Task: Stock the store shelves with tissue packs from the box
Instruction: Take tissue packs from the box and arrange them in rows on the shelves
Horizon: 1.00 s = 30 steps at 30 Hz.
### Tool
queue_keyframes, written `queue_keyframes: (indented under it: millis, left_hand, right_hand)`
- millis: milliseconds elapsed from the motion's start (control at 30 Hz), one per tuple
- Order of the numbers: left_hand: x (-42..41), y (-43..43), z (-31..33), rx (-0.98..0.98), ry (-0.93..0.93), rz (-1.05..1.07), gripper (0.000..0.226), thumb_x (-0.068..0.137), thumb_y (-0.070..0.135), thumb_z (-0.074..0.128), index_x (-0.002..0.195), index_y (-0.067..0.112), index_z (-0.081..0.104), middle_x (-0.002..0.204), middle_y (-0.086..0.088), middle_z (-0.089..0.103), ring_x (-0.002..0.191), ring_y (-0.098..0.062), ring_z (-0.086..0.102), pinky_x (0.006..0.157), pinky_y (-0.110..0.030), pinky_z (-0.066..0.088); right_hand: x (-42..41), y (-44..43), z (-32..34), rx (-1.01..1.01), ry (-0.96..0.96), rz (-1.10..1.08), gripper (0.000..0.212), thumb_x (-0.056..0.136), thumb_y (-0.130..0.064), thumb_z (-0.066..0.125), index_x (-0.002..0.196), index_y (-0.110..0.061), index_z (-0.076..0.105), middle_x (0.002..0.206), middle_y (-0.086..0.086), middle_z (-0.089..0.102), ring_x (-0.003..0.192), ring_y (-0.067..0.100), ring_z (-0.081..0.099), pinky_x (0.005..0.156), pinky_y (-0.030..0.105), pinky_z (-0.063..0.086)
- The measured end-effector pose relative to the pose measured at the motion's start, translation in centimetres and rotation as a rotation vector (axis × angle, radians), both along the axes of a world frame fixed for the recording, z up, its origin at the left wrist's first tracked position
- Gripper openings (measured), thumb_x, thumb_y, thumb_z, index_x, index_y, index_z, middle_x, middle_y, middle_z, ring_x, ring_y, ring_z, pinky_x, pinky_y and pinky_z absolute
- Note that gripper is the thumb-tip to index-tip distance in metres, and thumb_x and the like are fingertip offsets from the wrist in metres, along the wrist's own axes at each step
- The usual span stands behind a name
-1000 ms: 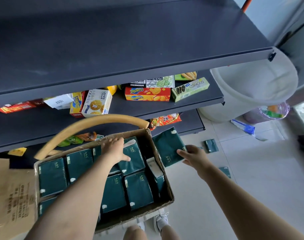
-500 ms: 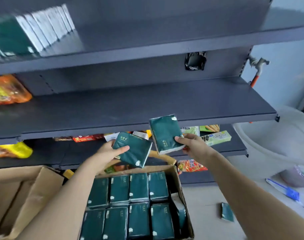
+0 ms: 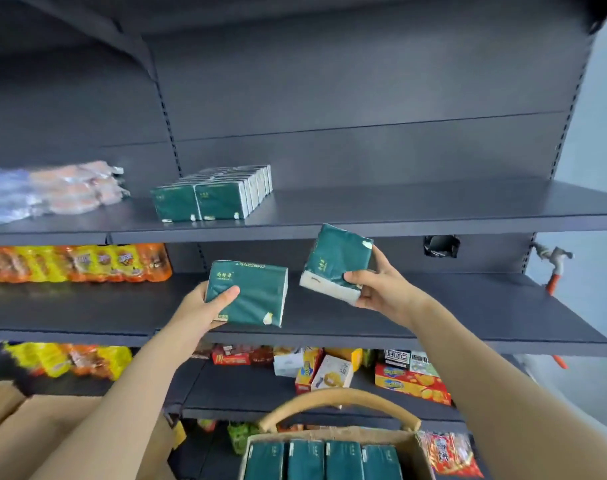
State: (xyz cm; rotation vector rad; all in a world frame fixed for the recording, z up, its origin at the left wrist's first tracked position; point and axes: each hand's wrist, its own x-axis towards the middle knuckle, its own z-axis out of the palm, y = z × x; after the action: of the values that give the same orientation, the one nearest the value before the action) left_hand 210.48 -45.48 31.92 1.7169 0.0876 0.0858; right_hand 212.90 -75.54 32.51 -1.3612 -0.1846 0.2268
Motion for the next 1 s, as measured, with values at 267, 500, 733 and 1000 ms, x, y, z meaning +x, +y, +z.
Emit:
queue_keyframes:
  millis: [267,500,733,1000]
  left_hand:
    - [-2.4,8.3,2.9,-0.047,-0.078,-0.003,0.017,0.088,0.025,0.064,0.104,0.025,0.059,0.108,0.000,0.068,0.099,-0.019,0.065,0.087,-0.036,0.051]
    - [-2.1,11.1,4.6,-0.132,-0.129,-0.020,0.019,0.086,0.027,0.065,0.105,0.025,0.059,0.108,-0.002,0.068,0.101,-0.019,0.064,0.091,-0.039,0.050]
    - [2.1,11.4,7.3,-0.246,-0.209,0.030,0.023,0.088,0.026,0.065,0.109,0.020,0.058,0.108,-0.002,0.067,0.099,-0.019,0.064,0.090,-0.038,0.051]
    - [11.1,9.4,11.8,-0.208,-0.381,0.095,0.008,0.089,0.028,0.064,0.096,0.025,0.060,0.105,0.000,0.068,0.099,-0.018,0.065,0.091,-0.040,0.051]
  right_hand:
    - [-2.7,8.9,3.9,0.098,-0.074,-0.169,0.075,0.072,-0.009,0.075,0.133,-0.023,0.034,0.119,0.010,0.062,0.089,0.024,0.068,0.068,0.036,0.056]
    - [-1.8,13.5,6.1,0.094,-0.080,-0.375,0.053,0.083,-0.020,0.071,0.125,-0.010,0.041,0.110,0.011,0.067,0.087,0.025,0.070,0.073,0.038,0.057]
    - [2.7,13.8,8.7,0.053,-0.122,-0.466,0.041,0.082,-0.028,0.072,0.110,-0.003,0.055,0.085,0.005,0.069,0.060,0.009,0.059,0.061,0.026,0.042]
    - [12.2,11.8,10.7,0.077,-0.188,-0.468,0.065,0.079,-0.010,0.075,0.127,-0.025,0.035,0.110,0.005,0.058,0.075,0.016,0.062,0.058,0.026,0.050]
